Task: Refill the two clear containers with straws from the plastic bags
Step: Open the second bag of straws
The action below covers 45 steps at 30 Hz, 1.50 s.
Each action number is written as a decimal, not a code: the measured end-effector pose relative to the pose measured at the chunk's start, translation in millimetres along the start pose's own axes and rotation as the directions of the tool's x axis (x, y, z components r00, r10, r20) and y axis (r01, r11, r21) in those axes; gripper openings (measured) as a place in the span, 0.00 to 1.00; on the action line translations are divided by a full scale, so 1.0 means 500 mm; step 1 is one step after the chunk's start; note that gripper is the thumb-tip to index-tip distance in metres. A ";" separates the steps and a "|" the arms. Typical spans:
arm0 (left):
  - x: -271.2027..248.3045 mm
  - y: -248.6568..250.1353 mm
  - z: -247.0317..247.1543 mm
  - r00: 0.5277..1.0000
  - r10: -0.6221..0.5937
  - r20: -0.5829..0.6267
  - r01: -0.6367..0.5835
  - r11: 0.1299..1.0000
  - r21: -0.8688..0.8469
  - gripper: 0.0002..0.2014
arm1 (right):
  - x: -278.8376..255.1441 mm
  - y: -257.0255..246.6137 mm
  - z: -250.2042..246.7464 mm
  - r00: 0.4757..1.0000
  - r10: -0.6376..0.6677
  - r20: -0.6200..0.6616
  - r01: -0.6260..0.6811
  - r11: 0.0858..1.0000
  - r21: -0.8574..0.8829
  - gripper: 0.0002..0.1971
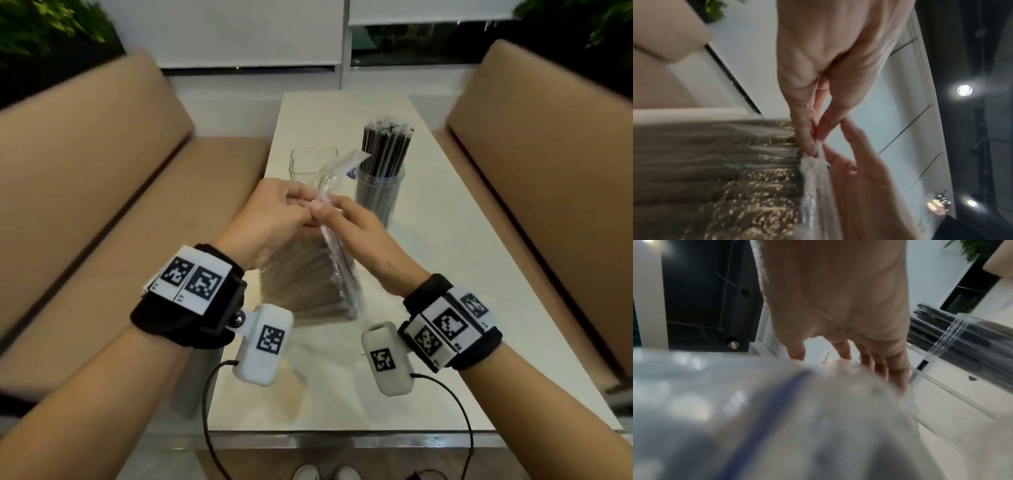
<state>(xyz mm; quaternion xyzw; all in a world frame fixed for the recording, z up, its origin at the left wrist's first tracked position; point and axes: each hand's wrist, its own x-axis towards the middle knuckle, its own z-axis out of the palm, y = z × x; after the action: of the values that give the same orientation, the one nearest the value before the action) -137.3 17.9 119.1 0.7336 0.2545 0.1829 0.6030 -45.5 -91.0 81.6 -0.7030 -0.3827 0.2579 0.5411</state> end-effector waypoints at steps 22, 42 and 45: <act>0.037 0.008 0.014 0.999 -0.023 0.049 0.031 0.986 -0.162 0.12 | 0.011 -0.032 -0.041 0.975 -0.127 -0.180 0.096 0.980 -0.173 0.10; 0.007 0.028 -0.004 0.993 -0.074 0.093 0.065 0.993 0.096 0.08 | -0.008 -0.056 -0.056 0.999 0.041 0.000 -0.039 0.971 0.236 0.05; 0.000 0.025 -0.003 0.998 -0.014 0.061 0.004 0.988 0.155 0.07 | -0.005 -0.061 -0.047 0.998 0.046 -0.030 -0.040 0.984 0.173 0.06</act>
<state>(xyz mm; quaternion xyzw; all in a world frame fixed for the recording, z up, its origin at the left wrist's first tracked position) -135.9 17.3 131.7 0.7824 0.2526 0.1370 0.5525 -36.6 -102.8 117.4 -0.6660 -0.3344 0.2896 0.6007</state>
